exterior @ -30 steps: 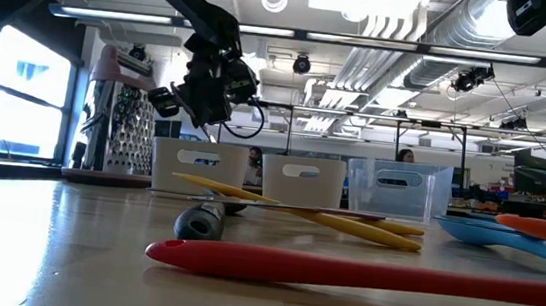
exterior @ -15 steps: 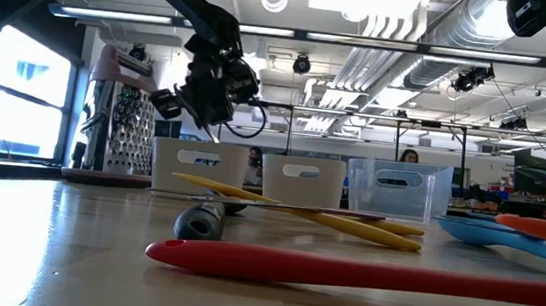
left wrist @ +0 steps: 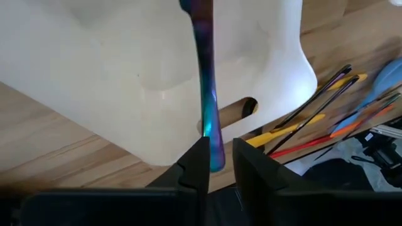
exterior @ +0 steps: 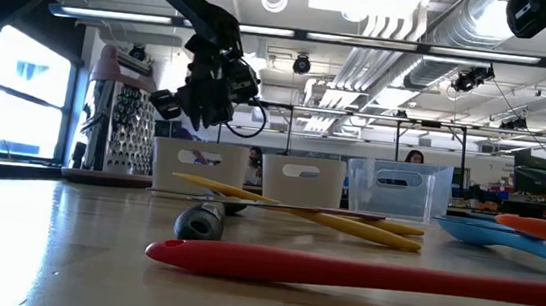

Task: Pick & Place Kitchen Items
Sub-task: Put the red spatula into the transparent bin

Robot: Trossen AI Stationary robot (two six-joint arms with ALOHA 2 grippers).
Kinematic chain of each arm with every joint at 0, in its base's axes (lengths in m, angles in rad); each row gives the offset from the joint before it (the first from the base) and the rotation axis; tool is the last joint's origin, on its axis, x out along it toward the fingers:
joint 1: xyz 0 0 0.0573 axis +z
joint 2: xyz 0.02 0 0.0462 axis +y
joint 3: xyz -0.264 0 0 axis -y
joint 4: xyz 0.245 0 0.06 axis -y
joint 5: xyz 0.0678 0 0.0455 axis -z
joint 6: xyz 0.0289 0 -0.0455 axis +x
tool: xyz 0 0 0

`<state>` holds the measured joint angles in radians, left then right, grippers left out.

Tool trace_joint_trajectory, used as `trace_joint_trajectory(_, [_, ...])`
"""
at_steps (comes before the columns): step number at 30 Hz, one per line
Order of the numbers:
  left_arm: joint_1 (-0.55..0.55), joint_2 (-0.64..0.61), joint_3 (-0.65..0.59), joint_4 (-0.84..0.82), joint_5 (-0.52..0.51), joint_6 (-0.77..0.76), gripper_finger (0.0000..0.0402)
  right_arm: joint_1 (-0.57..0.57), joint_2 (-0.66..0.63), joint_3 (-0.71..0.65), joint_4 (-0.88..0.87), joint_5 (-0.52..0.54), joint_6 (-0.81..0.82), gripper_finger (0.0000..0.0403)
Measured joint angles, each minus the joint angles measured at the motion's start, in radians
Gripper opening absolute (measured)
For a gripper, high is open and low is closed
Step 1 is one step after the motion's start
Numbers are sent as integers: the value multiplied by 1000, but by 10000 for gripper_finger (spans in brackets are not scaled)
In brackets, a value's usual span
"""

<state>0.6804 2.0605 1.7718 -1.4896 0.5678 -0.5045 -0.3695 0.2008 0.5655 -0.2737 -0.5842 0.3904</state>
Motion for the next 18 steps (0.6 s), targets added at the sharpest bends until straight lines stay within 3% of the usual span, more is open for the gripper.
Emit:
trace_joint_trajectory(9, [0,0,3,29,-19,4,94,0,0,0,-7,4,1,199])
trace_joint_trajectory(18, [-22,-22,125,-79,28,56,95,0,0,0,-8,0,6,199])
